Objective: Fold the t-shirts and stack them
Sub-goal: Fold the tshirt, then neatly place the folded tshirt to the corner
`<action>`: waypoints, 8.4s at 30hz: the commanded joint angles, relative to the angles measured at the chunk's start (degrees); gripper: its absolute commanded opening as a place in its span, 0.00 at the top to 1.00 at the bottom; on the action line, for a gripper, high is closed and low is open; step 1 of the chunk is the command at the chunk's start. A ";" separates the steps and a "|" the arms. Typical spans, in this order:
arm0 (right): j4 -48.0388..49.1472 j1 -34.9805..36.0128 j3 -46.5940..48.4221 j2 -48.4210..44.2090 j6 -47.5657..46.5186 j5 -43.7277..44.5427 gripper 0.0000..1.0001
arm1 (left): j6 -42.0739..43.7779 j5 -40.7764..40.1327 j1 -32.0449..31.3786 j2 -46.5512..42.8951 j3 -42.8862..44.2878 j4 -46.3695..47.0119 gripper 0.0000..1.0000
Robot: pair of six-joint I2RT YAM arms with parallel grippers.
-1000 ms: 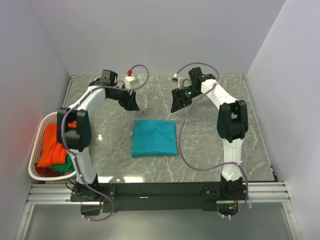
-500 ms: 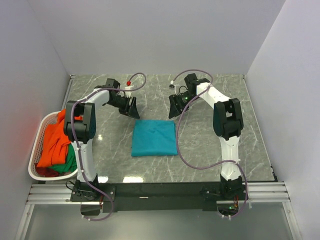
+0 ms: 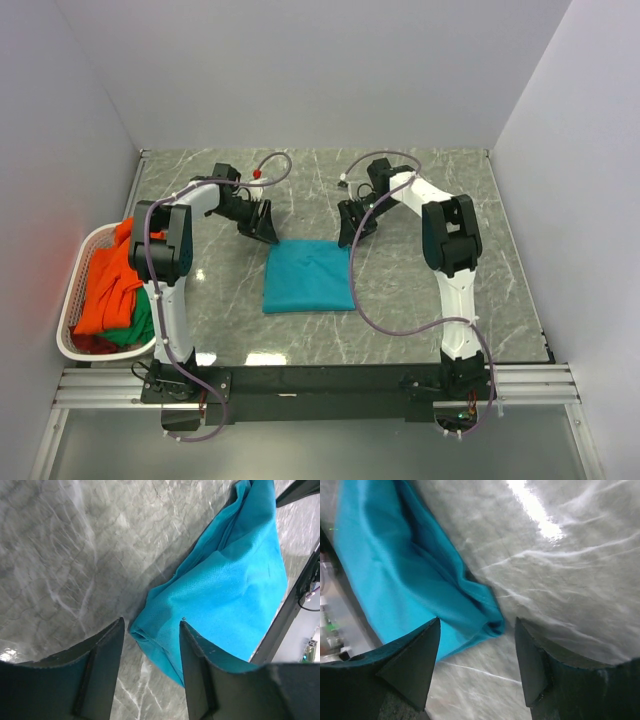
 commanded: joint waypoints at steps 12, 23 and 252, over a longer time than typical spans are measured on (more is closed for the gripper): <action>0.37 0.43 -1.77 -1.78 -0.33 -3.66 0.53 | -1.05 4.06 -0.21 -1.78 -1.22 2.48 0.74; -0.95 -1.41 -2.04 -5.82 -0.07 -1.91 1.00 | -1.05 0.90 2.08 -5.48 -3.42 2.83 0.99; 10.84 -13.37 -2.22 -25.68 14.87 7.59 0.04 | -8.41 -42.44 -2.66 -16.98 20.60 1.95 0.01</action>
